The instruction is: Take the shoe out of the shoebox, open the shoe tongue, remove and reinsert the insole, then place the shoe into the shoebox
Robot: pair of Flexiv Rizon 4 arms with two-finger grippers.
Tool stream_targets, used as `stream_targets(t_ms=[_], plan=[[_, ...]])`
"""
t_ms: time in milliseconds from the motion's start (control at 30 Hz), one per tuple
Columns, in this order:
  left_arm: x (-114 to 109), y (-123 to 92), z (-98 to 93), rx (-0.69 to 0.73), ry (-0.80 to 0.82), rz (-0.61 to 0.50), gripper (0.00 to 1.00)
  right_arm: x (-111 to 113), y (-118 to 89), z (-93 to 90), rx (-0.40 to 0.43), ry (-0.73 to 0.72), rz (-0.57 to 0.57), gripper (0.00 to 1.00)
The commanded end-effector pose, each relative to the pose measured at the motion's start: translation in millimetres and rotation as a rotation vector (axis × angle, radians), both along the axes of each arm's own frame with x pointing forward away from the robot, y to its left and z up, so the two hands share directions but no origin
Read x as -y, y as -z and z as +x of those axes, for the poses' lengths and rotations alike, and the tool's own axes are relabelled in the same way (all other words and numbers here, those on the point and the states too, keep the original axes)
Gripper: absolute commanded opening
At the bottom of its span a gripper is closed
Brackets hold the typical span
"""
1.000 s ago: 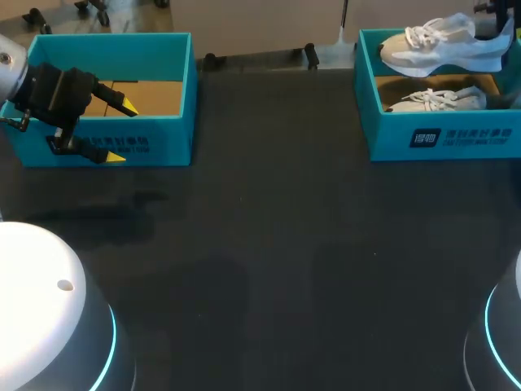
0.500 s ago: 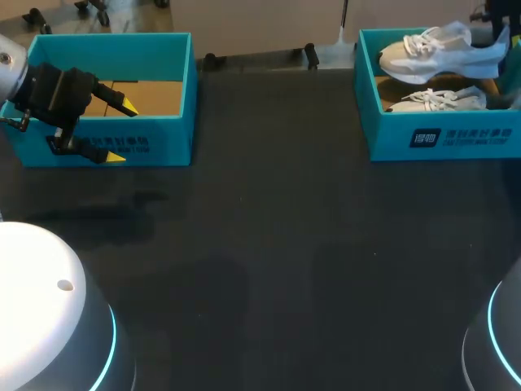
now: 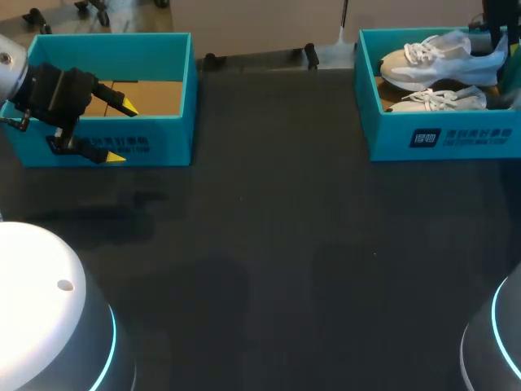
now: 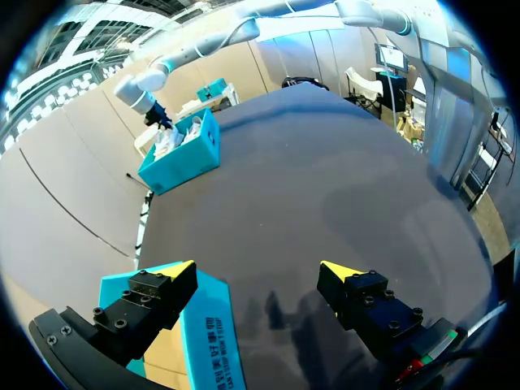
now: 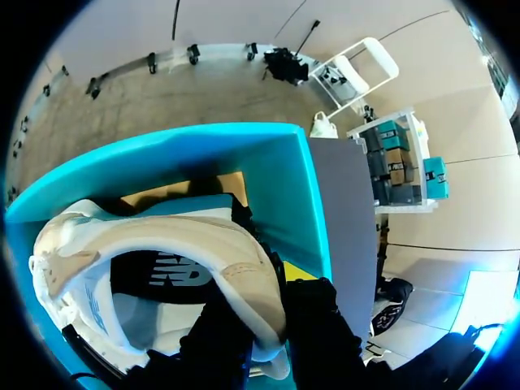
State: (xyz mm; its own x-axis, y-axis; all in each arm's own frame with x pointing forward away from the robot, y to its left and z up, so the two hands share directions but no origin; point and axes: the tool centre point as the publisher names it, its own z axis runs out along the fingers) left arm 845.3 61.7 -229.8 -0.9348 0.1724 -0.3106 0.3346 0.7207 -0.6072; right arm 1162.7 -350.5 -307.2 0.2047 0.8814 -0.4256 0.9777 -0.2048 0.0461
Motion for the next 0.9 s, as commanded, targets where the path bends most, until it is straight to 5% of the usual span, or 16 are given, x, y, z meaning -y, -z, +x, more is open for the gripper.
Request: stream_targets(t_ms=[33, 900], plan=[[0, 0, 0.0, -0.001, 0.001, 0.004, 1.00, 0, 9, 8.2, -0.012, 0.004, 0.000, 0.00], [0, 0, 0.0, -0.001, 0.001, 0.004, 1.00, 1, 44, 10.3, -0.045, 0.014, 0.004, 0.00]])
